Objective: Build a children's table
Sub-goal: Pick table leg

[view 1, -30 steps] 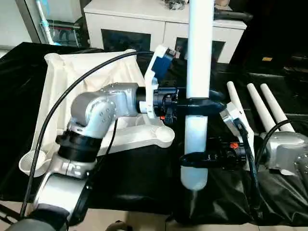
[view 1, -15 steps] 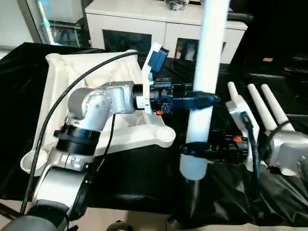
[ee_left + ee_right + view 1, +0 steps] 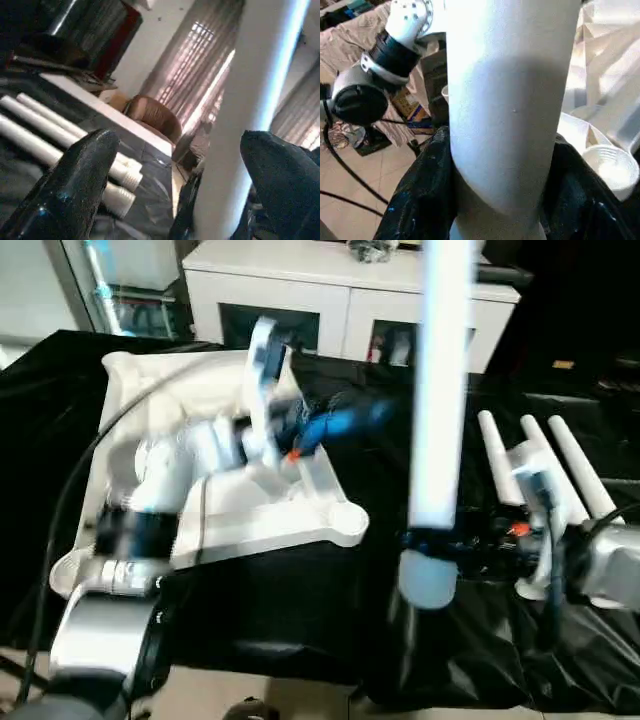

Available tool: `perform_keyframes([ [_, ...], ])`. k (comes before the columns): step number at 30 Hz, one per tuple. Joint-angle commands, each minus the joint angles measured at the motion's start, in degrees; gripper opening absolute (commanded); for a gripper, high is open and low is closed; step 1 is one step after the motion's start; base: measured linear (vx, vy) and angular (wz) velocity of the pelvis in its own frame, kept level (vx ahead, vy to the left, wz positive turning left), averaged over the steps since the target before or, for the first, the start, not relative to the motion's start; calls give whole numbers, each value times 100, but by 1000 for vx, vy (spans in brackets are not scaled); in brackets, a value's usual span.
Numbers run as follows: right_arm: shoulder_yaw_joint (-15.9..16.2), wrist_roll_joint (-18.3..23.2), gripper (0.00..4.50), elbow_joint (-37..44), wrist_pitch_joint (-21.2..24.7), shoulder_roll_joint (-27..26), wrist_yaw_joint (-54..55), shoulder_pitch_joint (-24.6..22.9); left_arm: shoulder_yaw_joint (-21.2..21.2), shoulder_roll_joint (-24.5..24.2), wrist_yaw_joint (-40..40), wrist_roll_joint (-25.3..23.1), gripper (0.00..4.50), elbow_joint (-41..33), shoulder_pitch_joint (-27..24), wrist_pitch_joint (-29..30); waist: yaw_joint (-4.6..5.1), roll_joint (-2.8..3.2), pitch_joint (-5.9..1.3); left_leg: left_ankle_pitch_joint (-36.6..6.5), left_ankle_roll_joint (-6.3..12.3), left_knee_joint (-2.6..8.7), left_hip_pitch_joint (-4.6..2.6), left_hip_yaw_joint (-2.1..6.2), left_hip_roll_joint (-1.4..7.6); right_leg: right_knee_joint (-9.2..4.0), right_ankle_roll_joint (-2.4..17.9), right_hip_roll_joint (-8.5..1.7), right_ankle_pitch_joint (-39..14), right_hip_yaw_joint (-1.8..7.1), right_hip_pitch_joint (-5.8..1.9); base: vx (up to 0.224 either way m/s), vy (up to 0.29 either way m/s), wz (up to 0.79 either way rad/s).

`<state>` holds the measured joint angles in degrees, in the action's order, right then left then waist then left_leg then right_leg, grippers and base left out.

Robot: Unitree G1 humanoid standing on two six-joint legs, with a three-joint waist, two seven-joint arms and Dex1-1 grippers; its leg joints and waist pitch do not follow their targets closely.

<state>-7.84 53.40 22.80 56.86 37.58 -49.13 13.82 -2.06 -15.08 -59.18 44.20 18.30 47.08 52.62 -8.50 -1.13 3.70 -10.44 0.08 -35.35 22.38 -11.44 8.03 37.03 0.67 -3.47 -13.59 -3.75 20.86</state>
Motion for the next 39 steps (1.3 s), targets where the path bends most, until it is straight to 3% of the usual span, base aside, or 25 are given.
perform_keyframes([
  [1, -3, 42, 188, 182, -61, -19, 45, 19, 16, 100, 159, -46, 447, -217, 162, -64, 12, 21, -401, -954, -234, 441, -217, 315, 639, -468, 1391, -733, -435, 368, -179, 0, 0, 0],
  [5, 16, 50, 188, 171, -87, -65, 98, 31, -64, 224, 480, -226, 447, 25, 276, -466, 16, 17, -396, -975, -229, 444, -203, 323, 638, -482, 1379, -752, -412, 373, -189, 0, 0, 0],
  [10, 22, -7, 188, 157, -116, -85, 187, -13, -91, 448, 2014, -1078, 447, 526, 566, -836, 24, 10, -404, -916, -156, 426, -183, 350, 631, -498, 1227, -749, -420, 377, -213, 0, 0, 0],
  [11, 22, -7, 188, 158, -116, -87, 188, -14, -90, 450, 2026, -1085, 447, 522, 566, -838, 22, 20, -410, -844, -137, 422, -180, 352, 636, -494, 1226, -756, -324, 375, -216, 0, 0, 0],
  [13, 40, -46, 188, 170, -128, -129, 243, -55, 65, 516, 2056, -998, 447, -278, 440, -533, 29, 19, -433, -678, -109, 430, -176, 358, 659, -442, 1279, -743, -11, 365, -218, 0, 0, 0],
  [16, 69, -104, 188, 144, -145, -132, 276, -89, 28, 654, 2348, -822, 447, -794, 411, -206, 19, 15, -426, -547, -6, 388, -163, 327, 639, -412, 1536, -755, 371, 356, -201, 0, 0, 0],
  [18, 98, -144, 188, 116, -158, -131, 276, -92, 108, 657, 2359, -776, 447, -1085, 408, -140, 7, 6, -410, -640, 1, 395, -156, 322, 629, -438, 1518, -756, 138, 360, -210, 0, 0, 0],
  [20, 140, -181, 188, 92, -176, -122, 280, -89, 143, 695, 2451, -726, 447, -1322, 446, -50, 20, -7, -381, -850, -66, 410, -167, 325, 624, -503, 1388, -746, -435, 369, -200, 0, 0, 0],
  [23, 193, -226, 188, 62, -199, -115, 314, -83, 124, 778, 2585, -646, 447, -1580, 488, 62, 30, 0, -373, -973, -161, 422, -183, 336, 636, -529, 1266, -739, -750, 373, -186, 0, 0, 0],
  [28, 327, -370, 188, -20, -285, -153, 381, -75, 115, 861, 2754, -567, 447, -1992, 452, 294, 36, 1, -375, -903, -161, 429, -176, 343, 630, -526, 1200, -724, -668, 373, -176, 0, 0, 0],
  [38, 512, -504, 188, -5, -405, -249, 462, -132, 261, 1002, 2959, -699, 447, -2136, 332, 373, 37, 12, -367, -961, -148, 441, -167, 349, 624, -543, 1171, -720, -650, 377, -174, 0, 0, 0],
  [39, 506, -499, 188, 9, -419, -247, 472, -144, 247, 950, 2962, -766, 447, -2073, 324, 316, 29, 56, -367, -987, -163, 439, -168, 355, 621, -547, 1159, -727, -695, 379, -170, 0, 0, 0],
])
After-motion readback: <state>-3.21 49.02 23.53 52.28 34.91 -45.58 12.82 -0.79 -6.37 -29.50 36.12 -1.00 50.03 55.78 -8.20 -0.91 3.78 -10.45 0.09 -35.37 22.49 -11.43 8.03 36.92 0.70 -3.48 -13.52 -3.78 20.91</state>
